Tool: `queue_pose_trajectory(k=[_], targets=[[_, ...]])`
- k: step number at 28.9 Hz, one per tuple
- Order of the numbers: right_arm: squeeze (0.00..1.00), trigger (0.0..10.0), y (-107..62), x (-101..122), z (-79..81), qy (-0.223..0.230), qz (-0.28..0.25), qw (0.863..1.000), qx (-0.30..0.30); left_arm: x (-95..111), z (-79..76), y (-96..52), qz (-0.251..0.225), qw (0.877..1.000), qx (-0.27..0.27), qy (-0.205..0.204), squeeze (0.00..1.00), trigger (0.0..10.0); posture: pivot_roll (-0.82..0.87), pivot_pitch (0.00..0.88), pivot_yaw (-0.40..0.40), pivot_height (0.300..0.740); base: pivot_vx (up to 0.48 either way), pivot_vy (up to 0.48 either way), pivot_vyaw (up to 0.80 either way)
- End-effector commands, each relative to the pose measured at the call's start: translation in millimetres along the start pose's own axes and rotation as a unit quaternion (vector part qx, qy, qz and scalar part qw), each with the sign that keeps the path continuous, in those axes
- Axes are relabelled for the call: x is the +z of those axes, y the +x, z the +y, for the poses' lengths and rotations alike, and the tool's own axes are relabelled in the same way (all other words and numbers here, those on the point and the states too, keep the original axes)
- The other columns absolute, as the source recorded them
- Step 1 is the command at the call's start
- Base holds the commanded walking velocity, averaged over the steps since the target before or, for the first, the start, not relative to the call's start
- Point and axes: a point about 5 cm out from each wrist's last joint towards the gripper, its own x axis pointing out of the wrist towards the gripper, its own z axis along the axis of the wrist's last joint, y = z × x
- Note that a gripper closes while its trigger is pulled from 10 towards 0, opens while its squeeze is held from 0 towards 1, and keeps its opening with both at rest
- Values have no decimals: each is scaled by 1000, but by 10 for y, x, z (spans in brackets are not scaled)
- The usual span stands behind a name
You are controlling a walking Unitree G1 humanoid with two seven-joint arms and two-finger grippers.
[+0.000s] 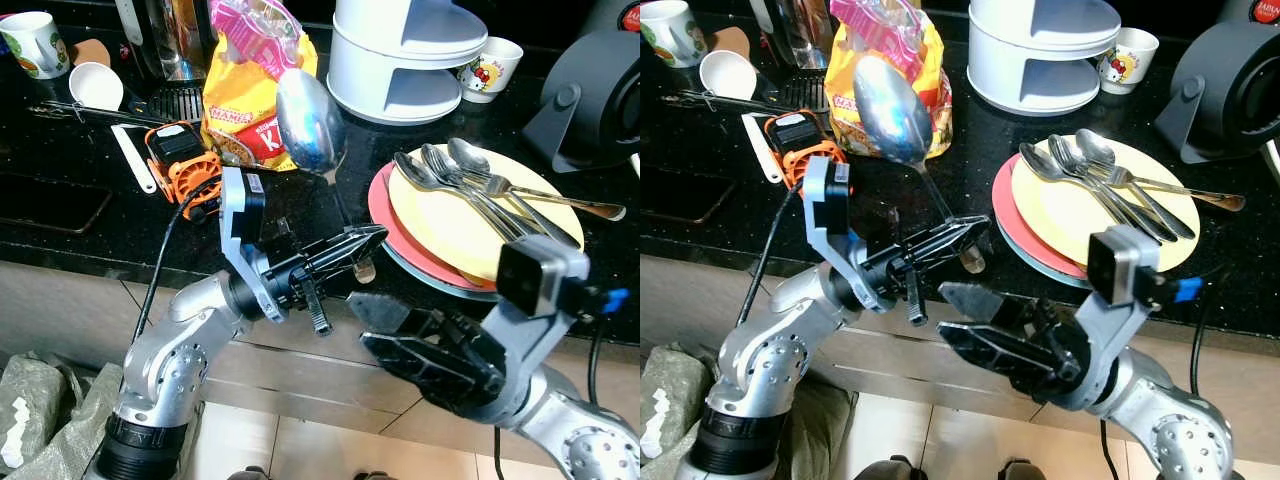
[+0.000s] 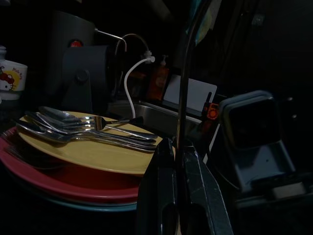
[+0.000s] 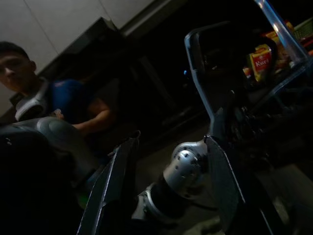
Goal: Kitchen organization
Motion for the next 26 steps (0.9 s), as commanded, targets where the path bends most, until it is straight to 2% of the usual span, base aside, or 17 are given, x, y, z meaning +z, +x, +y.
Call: queue_pose_trajectory(k=[1, 2, 3, 6, 10, 12, 13, 20, 24, 26], targets=[[0, 10000, -20, -46, -28, 1, 2, 1000, -10, 38, -44, 36, -1, 1000, -12, 15, 0, 706, 52, 121, 4, 740, 0, 0, 0], [0, 10000, -35, -29, -97, -7, -13, 999, -34, 33, -37, 41, 4, 1000, -6, 23, 0, 3725, 53, 122, 3, 740, 0, 0, 0], [0, 10000, -68, 2, -198, -18, -39, 997, -67, 27, -20, 47, 10, 999, 7, 34, 0, 10000, 52, 121, 3, 740, 0, 0, 0], [0, 10000, -109, 50, -276, -22, -78, 993, -86, 24, 7, 51, 15, 999, 25, 45, 0, 10000, 53, 123, 3, 740, 0, 0, 0], [0, 10000, -100, 7, -250, -11, -80, 995, -66, 19, 15, 47, 16, 998, 35, 51, 0, 10000, 55, 125, 6, 740, 0, 0, 0], [0, 10000, -77, -93, -199, 4, -54, 998, -45, 1, 3, 44, 23, 998, 36, 54, 0, 10000, 55, 125, 6, 740, 0, 0, 0], [0, 10000, -73, -197, -130, 21, -24, 999, -21, -17, -16, 47, 28, 997, 34, 55, 0, 10000, 59, 128, 6, 740, 0, 0, 0], [0, 10000, -88, -310, -55, 35, 25, 999, 3, -19, -31, 56, 29, 997, 31, 57, 0, 10000, 55, 129, 8, 740, 0, 0, 0], [0, 10000, -247, -545, -55, 38, 147, 988, -19, -6, -32, 84, 27, 997, 26, 60, 0, 10000, 49, 131, 7, 740, 0, 0, 0], [0, 10000, -321, -570, -22, 40, 163, 986, -19, -8, -34, 93, 26, 997, 26, 61, 0, 10000, 49, 132, 7, 740, 0, 0, 0]])
